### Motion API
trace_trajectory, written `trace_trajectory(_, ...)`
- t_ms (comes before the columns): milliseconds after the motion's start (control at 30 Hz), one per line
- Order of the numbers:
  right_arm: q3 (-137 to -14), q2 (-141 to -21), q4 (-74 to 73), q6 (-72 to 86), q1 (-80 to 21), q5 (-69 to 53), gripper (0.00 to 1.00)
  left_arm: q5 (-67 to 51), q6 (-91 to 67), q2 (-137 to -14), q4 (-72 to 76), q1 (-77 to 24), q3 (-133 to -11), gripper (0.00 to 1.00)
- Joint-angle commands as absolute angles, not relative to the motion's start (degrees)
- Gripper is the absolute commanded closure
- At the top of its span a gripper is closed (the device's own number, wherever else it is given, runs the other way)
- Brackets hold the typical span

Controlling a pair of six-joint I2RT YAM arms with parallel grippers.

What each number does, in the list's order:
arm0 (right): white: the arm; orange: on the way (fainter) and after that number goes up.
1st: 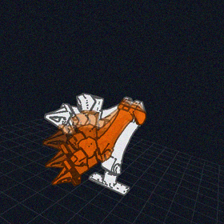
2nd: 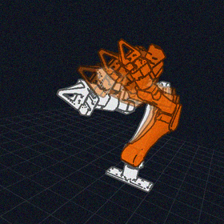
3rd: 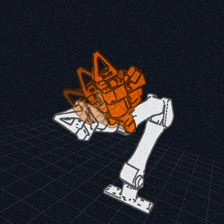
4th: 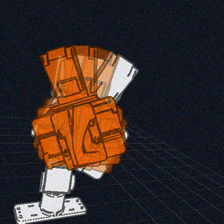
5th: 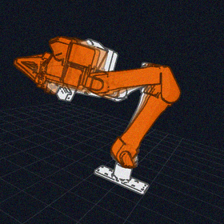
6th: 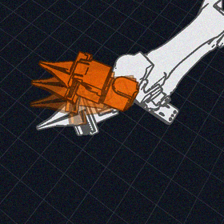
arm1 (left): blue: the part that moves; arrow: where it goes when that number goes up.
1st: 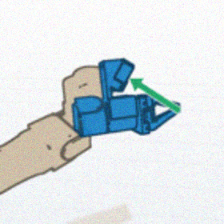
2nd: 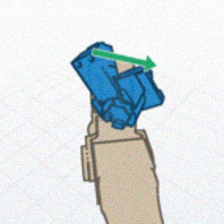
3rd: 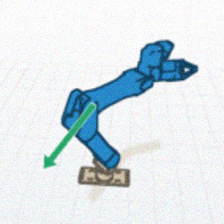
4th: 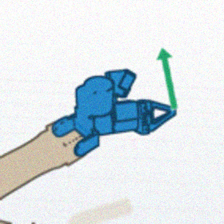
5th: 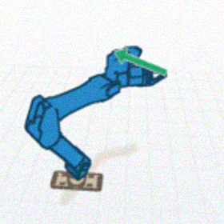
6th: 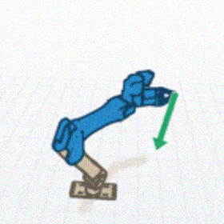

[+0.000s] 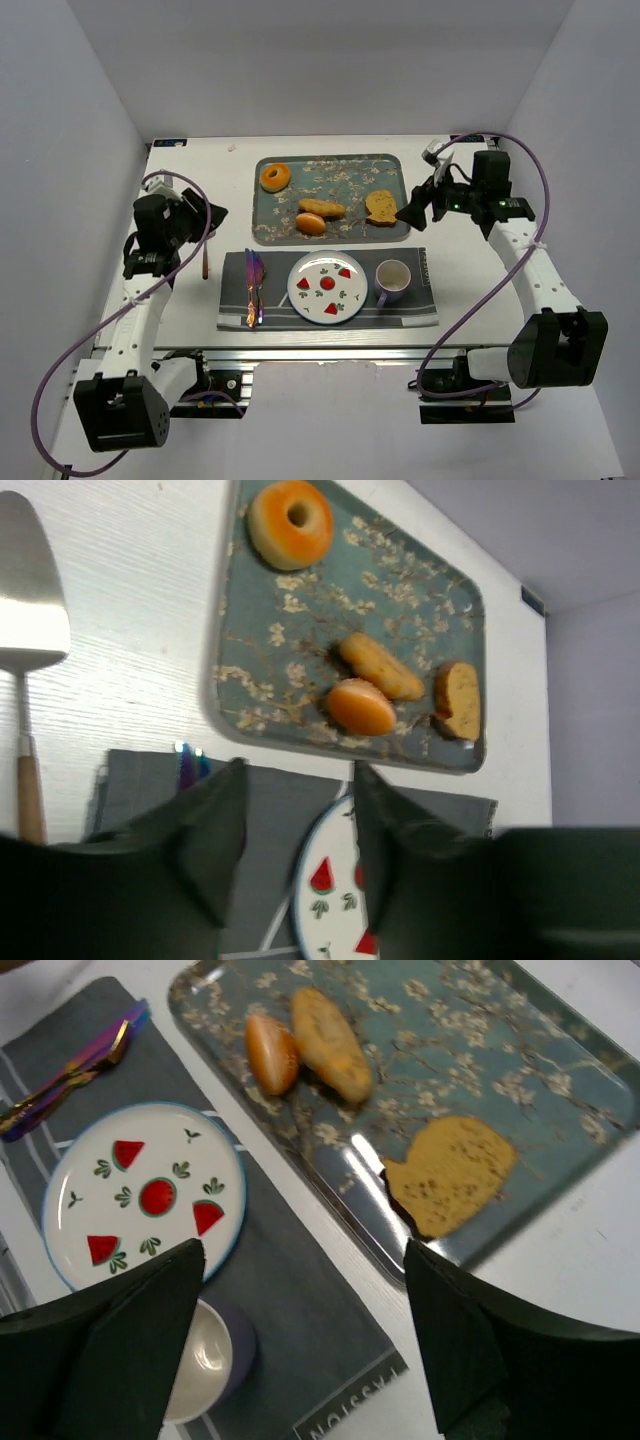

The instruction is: Place the bread

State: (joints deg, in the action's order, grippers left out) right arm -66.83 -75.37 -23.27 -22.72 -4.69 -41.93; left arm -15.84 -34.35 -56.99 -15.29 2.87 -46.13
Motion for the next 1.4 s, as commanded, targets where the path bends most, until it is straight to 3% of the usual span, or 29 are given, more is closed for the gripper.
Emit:
trace_trajectory(0, -62.95, -74.71, -17.16, -22.77, -7.28, -47.83, 0.17, -21.25, -35.51, -59.76, -13.28, 8.68, -43.69, 0.39)
trace_trajectory(33, -62.06, -74.62, -15.31, -20.33, -7.9, -46.59, 0.22, -23.1, -35.51, -61.33, -11.79, 10.01, -42.81, 0.32)
trace_trajectory(133, -60.04, -75.67, -12.31, -16.27, -9.14, -45.53, 0.57, -19.96, -34.11, -63.62, -12.21, 11.6, -43.24, 0.28)
trace_trajectory(167, -59.59, -76.11, -11.26, -15.48, -9.23, -45.44, 0.72, -18.99, -33.58, -65.2, -13.26, 11.69, -44.46, 0.28)
trace_trajectory(200, -58.81, -76.29, -11.16, -14.95, -9.92, -45.18, 0.75, -16.9, -32.88, -66.08, -13.97, 11.86, -45.17, 0.28)
trace_trajectory(233, -58.36, -76.38, -10.99, -14.42, -10.37, -44.91, 0.74, -15.57, -30.96, -66.96, -14.76, 11.87, -45.78, 0.28)
trace_trajectory(300, -57.83, -76.82, -10.9, -14.5, -11.16, -43.95, 0.55, -13.28, -29.01, -70.21, -18.27, 11.95, -48.15, 0.28)
trace_trajectory(367, -57.57, -77.25, -10.9, -14.59, -11.25, -43.77, 0.46, -10.64, -25.32, -73.02, -21.95, 11.95, -49.65, 0.28)
trace_trajectory(433, -57.48, -77.52, -10.55, -14.68, -11.25, -43.77, 0.43, -7.84, -22.26, -74.44, -23.72, 12.04, -50.8, 0.28)
trace_trajectory(633, -57.3, -78.22, -9.58, -14.41, -11.25, -43.77, 0.41, -6.06, -18.02, -76.81, -24.09, 12.04, -47.04, 0.28)
trace_trajectory(1000, -58.45, -79.45, -9.76, -14.68, -11.25, -44.3, 0.41, -14.67, -16.88, -83.23, -16.44, 11.95, -42.19, 0.32)
trace_trajectory(1367, -58.36, -78.31, -10.9, -16.43, -11.25, -43.24, 0.4, -20.3, -18.28, -87.8, -12.13, 13.36, -41.84, 0.53)
